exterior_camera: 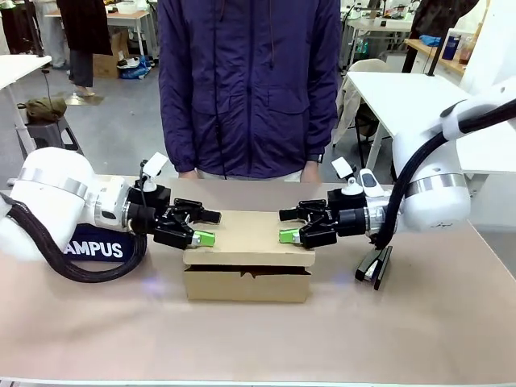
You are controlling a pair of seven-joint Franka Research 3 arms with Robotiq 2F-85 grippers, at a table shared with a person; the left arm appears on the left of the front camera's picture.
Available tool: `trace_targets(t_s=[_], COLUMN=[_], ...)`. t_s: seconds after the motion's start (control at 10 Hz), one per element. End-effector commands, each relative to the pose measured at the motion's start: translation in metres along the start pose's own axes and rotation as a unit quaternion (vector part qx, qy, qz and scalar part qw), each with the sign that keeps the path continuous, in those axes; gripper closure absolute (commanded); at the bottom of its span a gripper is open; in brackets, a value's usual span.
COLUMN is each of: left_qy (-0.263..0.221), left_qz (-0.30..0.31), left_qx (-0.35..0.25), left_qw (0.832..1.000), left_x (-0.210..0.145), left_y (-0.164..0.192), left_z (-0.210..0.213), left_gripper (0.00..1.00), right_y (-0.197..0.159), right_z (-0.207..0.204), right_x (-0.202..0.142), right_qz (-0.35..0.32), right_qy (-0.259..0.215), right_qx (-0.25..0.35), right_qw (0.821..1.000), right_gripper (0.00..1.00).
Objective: Pack the item into the box.
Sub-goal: Close the Mailer Box.
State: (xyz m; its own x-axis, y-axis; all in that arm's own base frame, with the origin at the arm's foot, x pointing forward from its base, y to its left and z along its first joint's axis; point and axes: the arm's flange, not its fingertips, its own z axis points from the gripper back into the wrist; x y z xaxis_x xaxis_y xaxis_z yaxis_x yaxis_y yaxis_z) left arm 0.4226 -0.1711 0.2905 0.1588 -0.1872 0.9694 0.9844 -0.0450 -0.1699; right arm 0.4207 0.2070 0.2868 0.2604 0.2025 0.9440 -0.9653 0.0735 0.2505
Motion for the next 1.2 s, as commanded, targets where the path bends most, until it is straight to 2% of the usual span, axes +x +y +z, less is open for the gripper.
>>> trace_targets(t_s=[0.0, 0.3, 0.8, 1.1], left_qy=[0.031, 0.058, 0.041, 0.037], left_qz=[-0.020, -0.016, -0.025, -0.035], left_qx=[-0.007, -0.025, -0.007, -0.006], left_qw=[0.999, 0.998, 0.999, 0.999], left_x=[-0.004, -0.009, -0.002, 0.004], left_y=[0.004, 0.005, 0.004, 0.001], left_z=[-0.002, -0.002, -0.001, 0.001], left_gripper=[0.00, 0.00, 0.00, 0.00], right_y=[0.006, 0.006, 0.004, 0.006], right_z=[0.006, 0.004, 0.003, 0.009], right_x=[-0.005, -0.010, -0.018, -0.012], right_qz=[0.036, 0.054, 0.065, 0.072], right_qy=[0.024, 0.019, 0.051, 0.035], right_qx=[-0.009, 0.004, 0.010, 0.008], right_qw=[0.999, 0.998, 0.997, 0.997], right_gripper=[0.00, 0.00, 0.00, 0.00])
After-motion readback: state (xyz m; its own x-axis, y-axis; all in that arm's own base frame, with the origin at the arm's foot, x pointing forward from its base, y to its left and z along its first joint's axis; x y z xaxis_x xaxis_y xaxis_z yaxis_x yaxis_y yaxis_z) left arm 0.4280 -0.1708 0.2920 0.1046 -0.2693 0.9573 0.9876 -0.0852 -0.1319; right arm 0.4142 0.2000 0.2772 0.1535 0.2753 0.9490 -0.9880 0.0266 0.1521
